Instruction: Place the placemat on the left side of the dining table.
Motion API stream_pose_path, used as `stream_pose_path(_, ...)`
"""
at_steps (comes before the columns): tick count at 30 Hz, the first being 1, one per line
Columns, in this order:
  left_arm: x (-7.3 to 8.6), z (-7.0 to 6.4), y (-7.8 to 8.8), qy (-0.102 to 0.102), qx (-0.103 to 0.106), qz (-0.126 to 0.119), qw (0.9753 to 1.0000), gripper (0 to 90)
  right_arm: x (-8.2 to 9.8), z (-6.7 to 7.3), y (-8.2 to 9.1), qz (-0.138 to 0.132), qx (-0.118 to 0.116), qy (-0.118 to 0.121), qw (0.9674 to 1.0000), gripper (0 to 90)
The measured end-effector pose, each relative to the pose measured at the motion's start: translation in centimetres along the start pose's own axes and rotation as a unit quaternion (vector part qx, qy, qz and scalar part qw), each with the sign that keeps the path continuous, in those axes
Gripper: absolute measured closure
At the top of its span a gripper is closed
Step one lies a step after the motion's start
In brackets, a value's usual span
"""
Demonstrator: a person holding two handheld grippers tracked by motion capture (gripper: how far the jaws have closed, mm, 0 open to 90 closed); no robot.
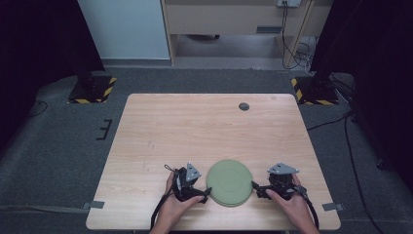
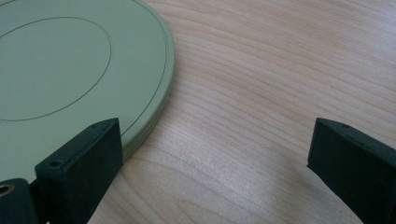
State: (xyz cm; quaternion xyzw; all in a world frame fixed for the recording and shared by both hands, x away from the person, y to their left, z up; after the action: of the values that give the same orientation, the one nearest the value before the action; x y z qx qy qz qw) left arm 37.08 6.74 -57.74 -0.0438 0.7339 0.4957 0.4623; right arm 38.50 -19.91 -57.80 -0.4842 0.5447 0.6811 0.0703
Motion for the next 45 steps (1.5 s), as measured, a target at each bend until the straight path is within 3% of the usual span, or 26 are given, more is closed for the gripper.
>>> stream_pose_path(10, -0.22, 0.66, -0.41, 0.012, 0.005, -0.004, 0.9999, 0.5, -0.27, -0.32, -0.41, -0.003, 0.01, -0.007, 0.9999, 3.2)
stream_pose_path(17, -0.15, 0.07, -0.12, 0.007, 0.016, -0.005, 0.9998, 4.2, -0.21, -0.09, -0.06, -0.001, -0.001, -0.007, 1.0, 4.2)
stream_pose_path(22, -0.21, -0.03, -0.2, 0.001, 0.01, -0.004, 0.9999, 3.6, -0.1, 0.32, -0.01, 0.0, -0.005, 0.004, 1.0, 3.8)
stream_pose_path(45, -0.62, 0.57, -0.43, -0.001, -0.009, -0.011, 0.9999, 3.9, -0.6, 0.05, -0.62, -0.002, 0.011, -0.009, 0.9999, 3.7)
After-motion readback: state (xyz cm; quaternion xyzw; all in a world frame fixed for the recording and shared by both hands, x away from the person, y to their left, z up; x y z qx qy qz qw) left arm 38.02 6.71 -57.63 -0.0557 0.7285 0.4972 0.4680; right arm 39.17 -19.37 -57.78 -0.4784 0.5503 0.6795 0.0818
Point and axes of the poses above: each handheld gripper's, and its own axes: y roughly backward along the jaws, x roughly out of its underside, z roughly to its left, the point moved 7 cm from there along -y, roughly forward along the jaws, and after that the axes turned 5 degrees about y, right-handed, at the moved point
